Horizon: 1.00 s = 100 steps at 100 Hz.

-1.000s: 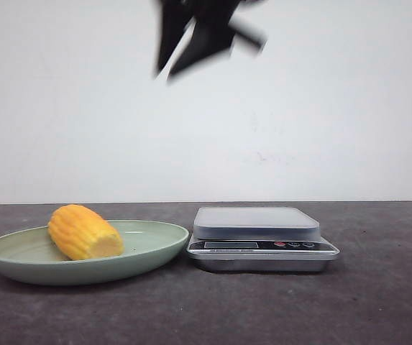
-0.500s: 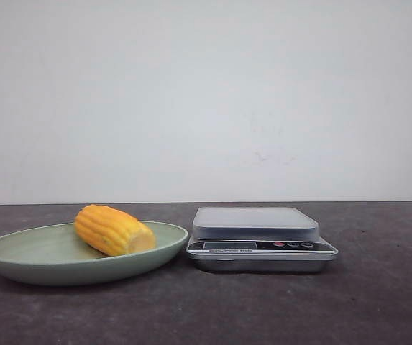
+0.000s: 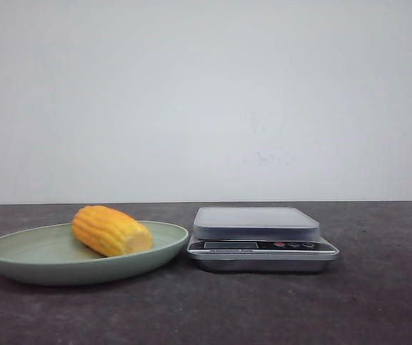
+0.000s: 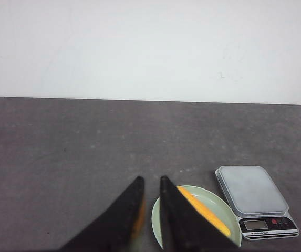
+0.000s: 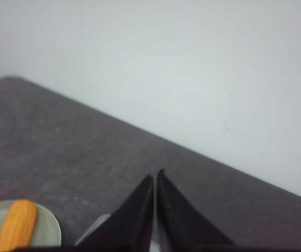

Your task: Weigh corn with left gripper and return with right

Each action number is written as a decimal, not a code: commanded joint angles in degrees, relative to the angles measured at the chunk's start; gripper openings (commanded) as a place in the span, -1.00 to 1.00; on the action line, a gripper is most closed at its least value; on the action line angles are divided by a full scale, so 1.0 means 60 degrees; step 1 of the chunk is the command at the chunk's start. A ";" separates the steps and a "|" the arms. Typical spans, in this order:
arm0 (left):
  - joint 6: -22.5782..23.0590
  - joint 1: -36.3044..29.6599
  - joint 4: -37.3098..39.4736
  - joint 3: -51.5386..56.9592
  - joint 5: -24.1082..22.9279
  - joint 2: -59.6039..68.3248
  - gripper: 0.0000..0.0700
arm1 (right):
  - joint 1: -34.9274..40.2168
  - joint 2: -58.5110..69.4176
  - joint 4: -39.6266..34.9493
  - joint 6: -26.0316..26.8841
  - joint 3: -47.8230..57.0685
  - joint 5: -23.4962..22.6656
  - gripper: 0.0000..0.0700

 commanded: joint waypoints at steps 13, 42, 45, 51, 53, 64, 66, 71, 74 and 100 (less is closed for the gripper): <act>-0.0138 -0.0044 0.0084 0.0175 0.0007 0.0066 -0.99 | 0.0102 0.0084 0.0069 0.0168 0.0186 0.0007 -1.00; -0.0138 -0.0044 0.0084 0.0175 0.0007 0.0066 -0.99 | 0.0102 0.0084 0.0069 0.0168 0.0186 0.0011 -1.00; -0.0138 -0.0044 0.0084 0.0175 0.0007 0.0066 -0.99 | 0.0102 0.0084 0.0073 0.0168 0.0186 0.0011 -1.00; -0.0138 -0.0044 0.0084 0.0175 0.0007 0.0066 -0.99 | 0.0102 0.0084 0.0073 0.0168 0.0186 0.0011 -1.00; -0.0138 -0.0044 0.0084 0.0175 0.0007 0.0066 -0.99 | 0.0102 0.0084 0.0069 0.0168 0.0186 0.0007 -1.00; -0.0138 -0.0044 0.0084 0.0175 0.0007 0.0066 -0.99 | 0.0102 0.0073 0.0025 0.0168 0.0186 0.0011 -1.00; -0.0138 -0.0044 0.0084 0.0175 0.0007 0.0066 -0.99 | 0.0095 0.0040 0.0025 0.0168 0.0186 0.0011 -1.00; -0.0138 -0.0044 0.0084 0.0175 0.0007 0.0066 -0.99 | -0.0062 -0.0138 0.0025 0.0168 0.0186 0.0066 -1.00; -0.0138 -0.0044 0.0084 0.0175 0.0007 0.0066 -0.99 | -0.0168 -0.0255 0.0036 0.0168 0.0186 0.0025 -1.00; -0.0138 -0.0044 0.0084 0.0175 0.0007 0.0066 -0.99 | -0.2062 -0.1341 -0.1089 0.0015 -0.0499 -0.0772 -1.00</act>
